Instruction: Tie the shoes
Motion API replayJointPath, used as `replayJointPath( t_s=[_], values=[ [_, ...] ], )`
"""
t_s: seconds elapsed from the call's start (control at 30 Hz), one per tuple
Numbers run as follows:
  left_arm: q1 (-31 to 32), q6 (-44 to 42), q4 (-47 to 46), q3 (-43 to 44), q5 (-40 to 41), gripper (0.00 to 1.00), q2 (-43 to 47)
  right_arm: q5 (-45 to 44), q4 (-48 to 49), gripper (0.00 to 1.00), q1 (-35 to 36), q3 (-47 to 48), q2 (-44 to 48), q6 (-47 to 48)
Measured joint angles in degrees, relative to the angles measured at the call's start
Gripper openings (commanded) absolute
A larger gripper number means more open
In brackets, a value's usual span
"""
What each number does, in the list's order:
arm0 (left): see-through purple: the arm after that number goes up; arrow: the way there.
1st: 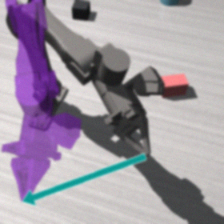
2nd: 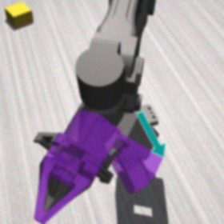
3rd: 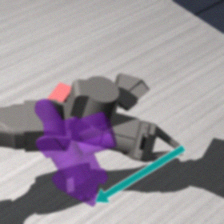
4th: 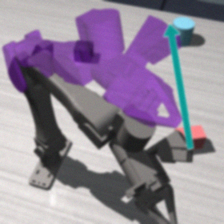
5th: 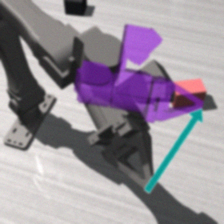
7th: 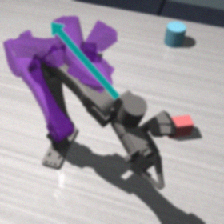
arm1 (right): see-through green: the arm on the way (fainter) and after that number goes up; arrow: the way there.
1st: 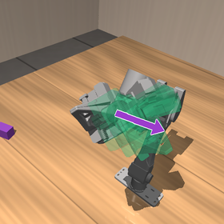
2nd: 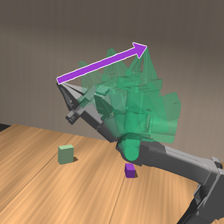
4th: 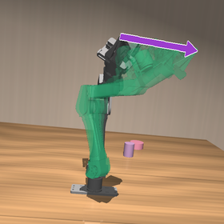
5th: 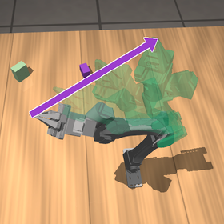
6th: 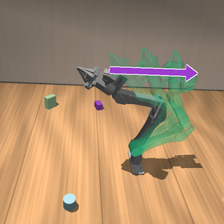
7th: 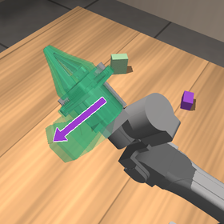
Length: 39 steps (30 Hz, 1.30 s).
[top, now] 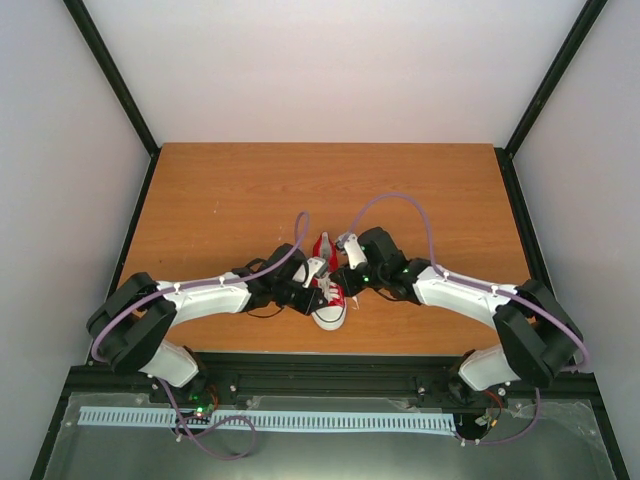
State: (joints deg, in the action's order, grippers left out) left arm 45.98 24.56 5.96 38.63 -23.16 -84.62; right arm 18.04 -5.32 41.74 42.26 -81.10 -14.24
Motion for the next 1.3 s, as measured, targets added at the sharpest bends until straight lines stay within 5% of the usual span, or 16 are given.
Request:
replayJointPath(
  t_s=[0.2,0.4,0.53,0.77,1.3],
  values=[
    [0.1,0.3,0.0,0.0,1.2,0.03,0.0,2.3,1.1,0.03,0.7,0.5,-3.4,1.0],
    [0.2,1.5,0.5,0.0,3.8,0.39,2.2,2.1,1.4,0.03,0.8,0.5,-5.6,1.2],
    [-0.2,1.9,2.6,0.0,7.6,0.52,8.5,1.9,1.7,0.03,0.8,0.5,-5.8,1.2],
    [-6.4,1.9,4.4,0.1,8.8,0.48,14.4,1.7,1.7,0.03,0.8,0.5,-5.8,1.2],
    [-9.7,1.5,0.3,3.2,6.3,0.41,-0.9,0.6,4.3,0.03,0.8,0.4,-5.7,0.4]
  ],
)
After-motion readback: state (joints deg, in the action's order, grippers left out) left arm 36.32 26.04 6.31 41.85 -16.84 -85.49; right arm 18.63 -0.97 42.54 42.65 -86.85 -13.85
